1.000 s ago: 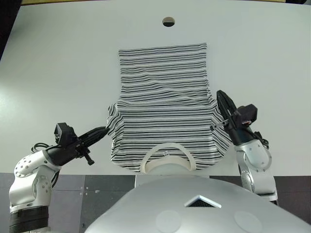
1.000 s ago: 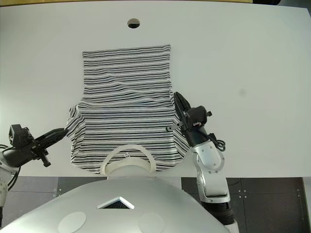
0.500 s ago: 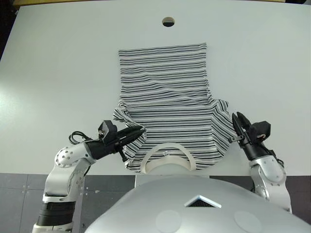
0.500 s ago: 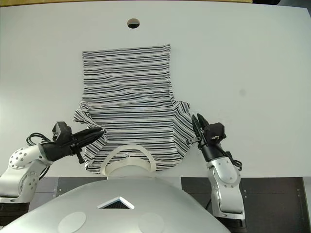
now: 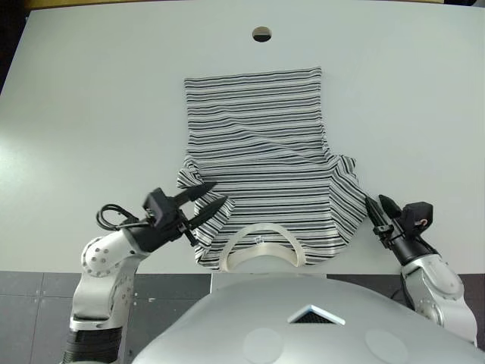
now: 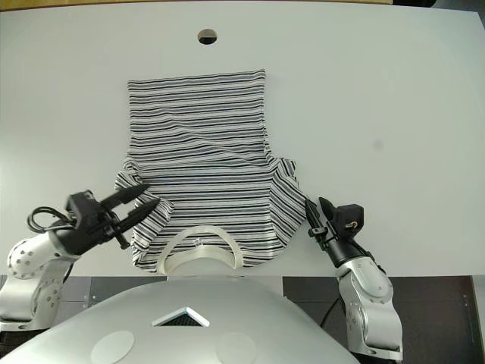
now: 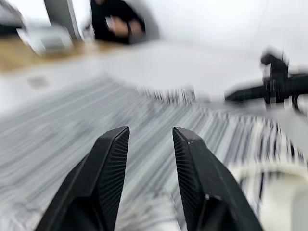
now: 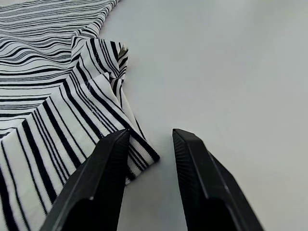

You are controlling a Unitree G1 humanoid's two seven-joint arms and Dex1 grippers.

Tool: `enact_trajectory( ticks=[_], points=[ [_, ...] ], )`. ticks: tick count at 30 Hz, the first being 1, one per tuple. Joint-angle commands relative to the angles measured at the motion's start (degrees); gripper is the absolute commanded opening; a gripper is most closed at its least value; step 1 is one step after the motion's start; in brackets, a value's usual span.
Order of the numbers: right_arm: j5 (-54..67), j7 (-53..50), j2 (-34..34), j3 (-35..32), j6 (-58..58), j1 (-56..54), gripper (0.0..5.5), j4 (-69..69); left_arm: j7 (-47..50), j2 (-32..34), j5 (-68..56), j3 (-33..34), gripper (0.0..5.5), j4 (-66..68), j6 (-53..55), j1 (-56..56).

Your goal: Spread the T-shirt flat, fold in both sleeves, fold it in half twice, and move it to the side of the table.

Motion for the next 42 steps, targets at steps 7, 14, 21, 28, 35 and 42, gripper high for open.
enact_trajectory(
  ticks=[7, 14, 21, 28, 35, 42],
  points=[
    [-3.8, 2.0, -3.7, 5.2, 5.5, 0.7, 0.45, 3.3, 5.7, -1.3, -0.6, 5.5, 1.71, 5.0, 1.0, -4.3],
    [-2.1, 3.6, -5.3, 5.3, 2.9, -0.6, 0.14, -4.9, 5.6, -1.2, 7.0, 5.1, 1.71, 13.8, -3.8, -3.1],
    [-1.2, 5.1, -6.7, 9.1, 7.9, -4.5, 0.14, -16.6, 3.2, -0.8, 10.4, 2.9, 1.71, 17.6, -8.0, -1.8],
    [-4.8, 5.6, -5.5, 21.0, 11.0, -11.8, 0.14, -15.2, 2.6, -0.6, 11.6, 2.4, 1.71, 18.1, -9.6, -2.0],
    [-11.5, 4.5, -1.4, 31.1, 6.5, -16.9, 0.48, -3.1, 1.8, 3.2, 16.2, 3.8, 1.71, 15.5, -14.4, -1.5],
    [-8.8, 10.6, -8.0, 28.2, 2.5, -13.4, 1.73, -10.6, 2.7, 11.6, 29.5, 7.9, 2.01, 8.2, -17.7, 2.8]
  ],
)
